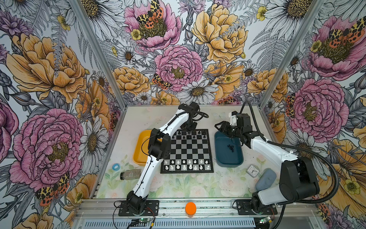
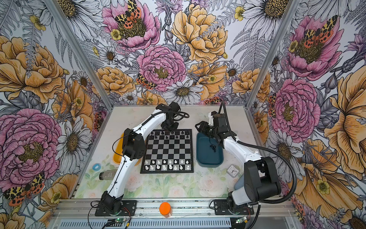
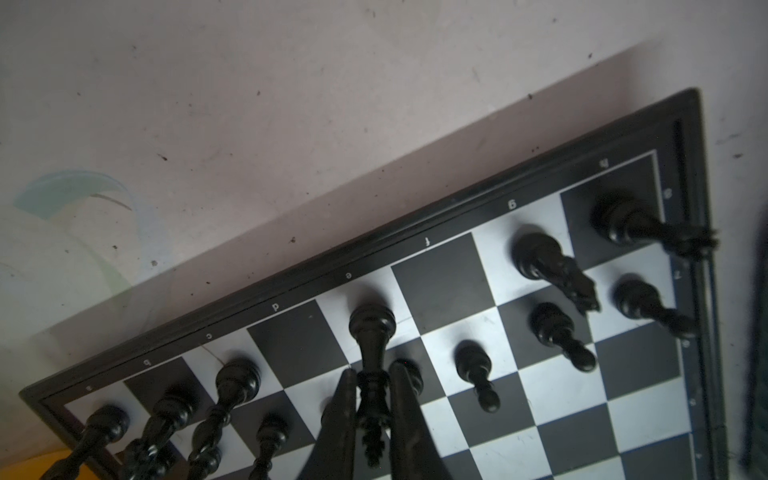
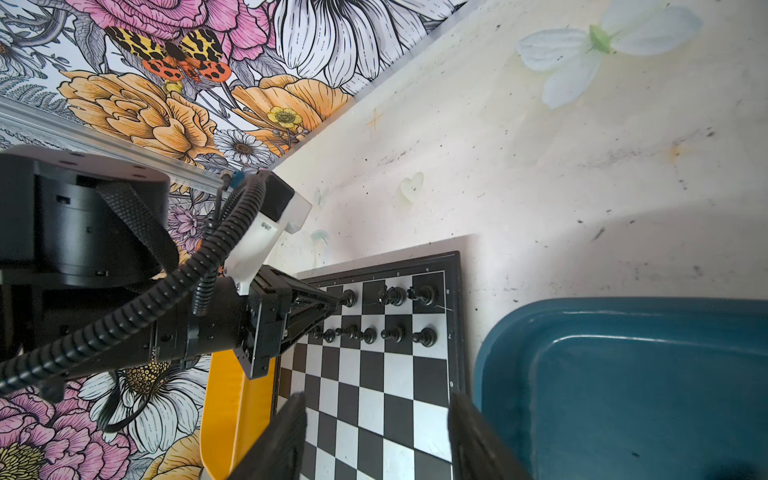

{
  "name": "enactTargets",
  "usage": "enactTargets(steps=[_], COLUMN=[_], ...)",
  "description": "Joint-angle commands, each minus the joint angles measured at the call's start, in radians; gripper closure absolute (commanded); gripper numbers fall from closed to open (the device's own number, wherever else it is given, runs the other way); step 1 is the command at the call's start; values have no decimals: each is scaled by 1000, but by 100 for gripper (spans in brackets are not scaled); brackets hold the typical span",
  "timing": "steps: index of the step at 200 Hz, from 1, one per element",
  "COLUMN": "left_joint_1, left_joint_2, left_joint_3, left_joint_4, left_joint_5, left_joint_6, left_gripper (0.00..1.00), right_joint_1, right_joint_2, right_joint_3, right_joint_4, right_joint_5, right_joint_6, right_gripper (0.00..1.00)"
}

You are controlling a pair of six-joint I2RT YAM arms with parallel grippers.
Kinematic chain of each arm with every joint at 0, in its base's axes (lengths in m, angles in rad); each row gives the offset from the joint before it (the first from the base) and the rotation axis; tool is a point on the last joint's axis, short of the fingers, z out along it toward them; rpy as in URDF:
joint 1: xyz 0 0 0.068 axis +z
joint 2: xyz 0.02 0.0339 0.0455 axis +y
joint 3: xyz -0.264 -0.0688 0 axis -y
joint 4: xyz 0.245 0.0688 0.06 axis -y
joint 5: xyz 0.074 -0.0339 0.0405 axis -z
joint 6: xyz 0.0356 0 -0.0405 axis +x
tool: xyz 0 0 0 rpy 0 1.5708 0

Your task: Set up the chess pieces on the board

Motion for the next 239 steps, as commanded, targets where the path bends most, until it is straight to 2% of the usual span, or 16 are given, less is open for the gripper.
enactTargets(steps=[1,23,86,137,184,211,239], left_joint_1=[11,11,12,12,18,26,29], left_joint_2=[17,16,17,2,-21,-60,-114], left_joint_3=[16,16,24,39,157,193,194], left_joint_4=[1,-2,-2,-2,-1,-1,1], left_joint_5=[17,15,13,7,-8,-11,-36], left_joint_6=[2,1,0,-3,11,22,36], left_gripper=[91,81,63,59,53,50,50], right_joint_1=[-10,-10,-10,-11,-10,-11,-12], right_joint_2=[15,15,12,6,-9,-23,-32], right_joint_3=[13,13,9,10,23,54,135], right_joint_4=[-5,-6,-7,-10,-52,-149,-326], right_joint_5=[-9,-8,-7,-6,12,48,124], right_joint_6=[-14,-13,-12,-12,-30,-86,-204], right_gripper=[44,44,44,44,44,44,44])
